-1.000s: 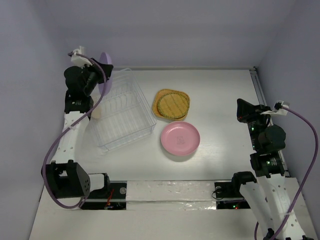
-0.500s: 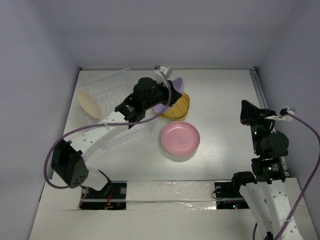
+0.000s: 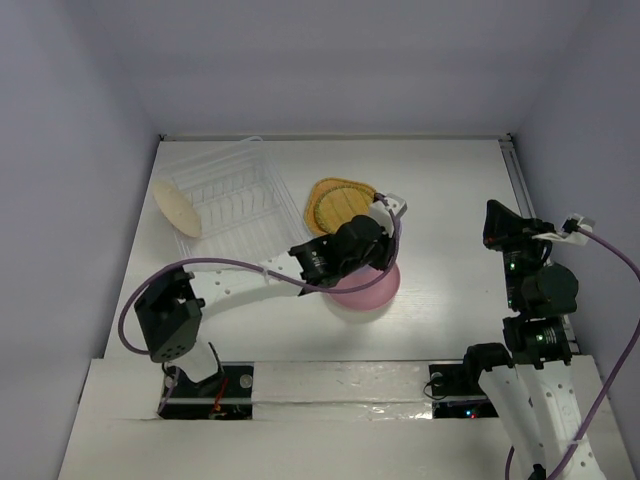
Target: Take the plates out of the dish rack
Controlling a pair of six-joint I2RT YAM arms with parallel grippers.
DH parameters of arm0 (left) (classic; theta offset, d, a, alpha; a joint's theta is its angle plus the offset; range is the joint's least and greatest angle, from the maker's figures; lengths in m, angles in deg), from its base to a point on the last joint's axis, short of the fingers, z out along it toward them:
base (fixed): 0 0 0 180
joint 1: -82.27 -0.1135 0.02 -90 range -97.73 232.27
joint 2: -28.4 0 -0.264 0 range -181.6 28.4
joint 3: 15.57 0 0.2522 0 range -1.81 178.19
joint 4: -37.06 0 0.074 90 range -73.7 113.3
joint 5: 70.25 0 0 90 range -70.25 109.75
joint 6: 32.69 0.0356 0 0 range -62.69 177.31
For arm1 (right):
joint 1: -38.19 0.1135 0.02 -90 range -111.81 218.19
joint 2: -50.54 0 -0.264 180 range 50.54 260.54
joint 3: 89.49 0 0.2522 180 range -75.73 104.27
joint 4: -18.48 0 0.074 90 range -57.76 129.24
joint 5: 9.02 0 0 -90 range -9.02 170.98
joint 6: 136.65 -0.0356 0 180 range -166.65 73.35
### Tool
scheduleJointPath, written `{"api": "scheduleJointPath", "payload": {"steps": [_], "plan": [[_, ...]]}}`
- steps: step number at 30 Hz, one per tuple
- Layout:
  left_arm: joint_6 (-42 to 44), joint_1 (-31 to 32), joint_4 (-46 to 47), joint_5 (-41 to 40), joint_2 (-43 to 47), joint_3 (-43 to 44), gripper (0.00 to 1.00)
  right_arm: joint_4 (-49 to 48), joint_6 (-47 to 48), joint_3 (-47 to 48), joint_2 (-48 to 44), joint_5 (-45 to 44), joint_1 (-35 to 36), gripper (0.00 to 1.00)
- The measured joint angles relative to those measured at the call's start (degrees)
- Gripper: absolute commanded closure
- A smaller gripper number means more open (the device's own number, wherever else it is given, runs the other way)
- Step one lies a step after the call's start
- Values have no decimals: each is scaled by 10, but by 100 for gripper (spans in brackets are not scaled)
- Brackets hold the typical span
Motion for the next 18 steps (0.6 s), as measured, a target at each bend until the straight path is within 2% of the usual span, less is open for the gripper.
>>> {"api": "scheduleJointPath", "payload": {"steps": [9,10,12,18], "plan": [[2,35,20,-58,-81,-33,100,0,0,0,0,-1,0,85],[3,39,22,-61,-83,-33,88,0,0,0,0,-1,0,85],[1,43,28,-63,-83,-33,80,0,0,0,0,-1,0,85],[-10,46,43,-62,-83,-33,79,0,0,0,0,-1,0,85]]}}
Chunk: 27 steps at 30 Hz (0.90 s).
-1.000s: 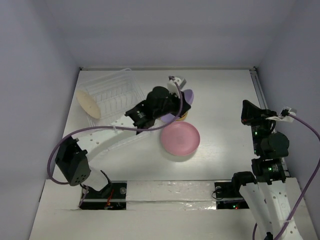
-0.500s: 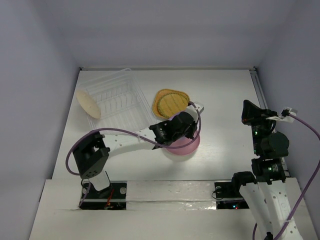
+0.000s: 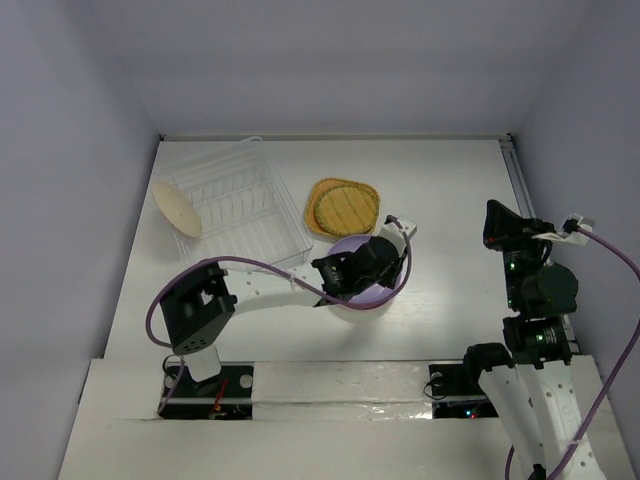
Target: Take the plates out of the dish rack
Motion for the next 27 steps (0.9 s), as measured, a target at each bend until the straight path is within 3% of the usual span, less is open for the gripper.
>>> {"api": "scheduleJointPath", "payload": {"steps": [9,15,18,27], "plan": [[-27,0,-51,-30,12,2,74,0,0,0,4,0,0,85],[-55,-21,-127,-107,118,1,72,0,0,0,9,4,0,90],[-78,-105,-137,-111,213,-13,70,-1,-2,0,11,9,0,92],[-114,-495,-191,-91,459,-67,64,-2,-4,0,46,31,0,89]]}}
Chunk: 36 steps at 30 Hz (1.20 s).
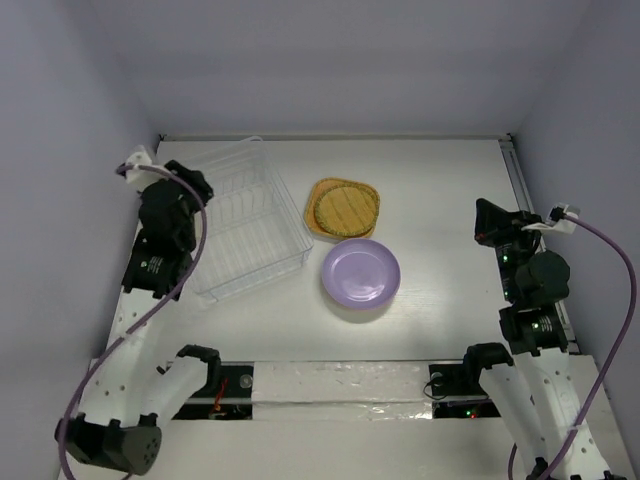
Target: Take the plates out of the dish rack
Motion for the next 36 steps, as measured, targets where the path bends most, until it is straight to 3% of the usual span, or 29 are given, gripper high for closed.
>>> {"api": "scheduleJointPath", "payload": {"steps": [3,5,10,16,27,30,31,33,36], "plan": [[4,-124,-10,38,15,-15,58,-2,0,0,-2,6,0,88],[5,-233,-9,107,7,-34,50,-5,0,0,-2,8,0,88],[4,-369,4,207,-68,-58,40,-7,0,0,-1,16,0,87],[5,-383,18,298,-153,-65,41,-8,0,0,4,23,0,87],[3,-402,41,329,-208,-58,49,-9,0,0,6,24,0,86],[2,-402,48,332,-221,-58,55,-9,0,0,6,25,0,86],[1,-402,50,334,-225,-58,67,-9,0,0,6,25,0,86],[-2,-402,59,337,-232,-57,80,-9,0,0,6,25,0,86],[-2,-402,67,339,-240,-54,83,-9,0,0,6,26,0,86]]}}
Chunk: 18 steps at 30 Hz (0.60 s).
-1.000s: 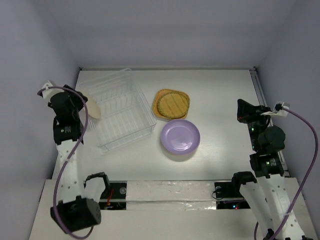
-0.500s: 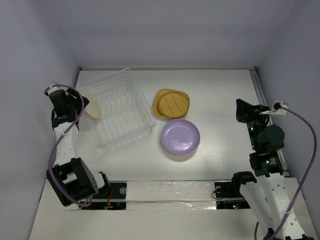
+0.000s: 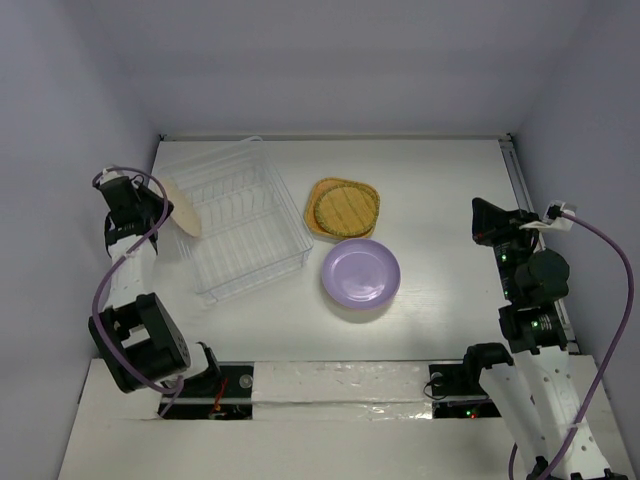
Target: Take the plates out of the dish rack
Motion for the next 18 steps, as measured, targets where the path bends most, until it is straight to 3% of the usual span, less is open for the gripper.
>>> {"api": "scheduleJointPath", "payload": {"steps": [3,8,18], "plan": [[0,0,6,0,-3,1,81,0,0,0,0,1,0,86],[2,0,23,9,-2,1,100,0,0,0,0,2,0,86],[-14,0,45,42,9,1,100,0,0,0,1,5,0,86]]}}
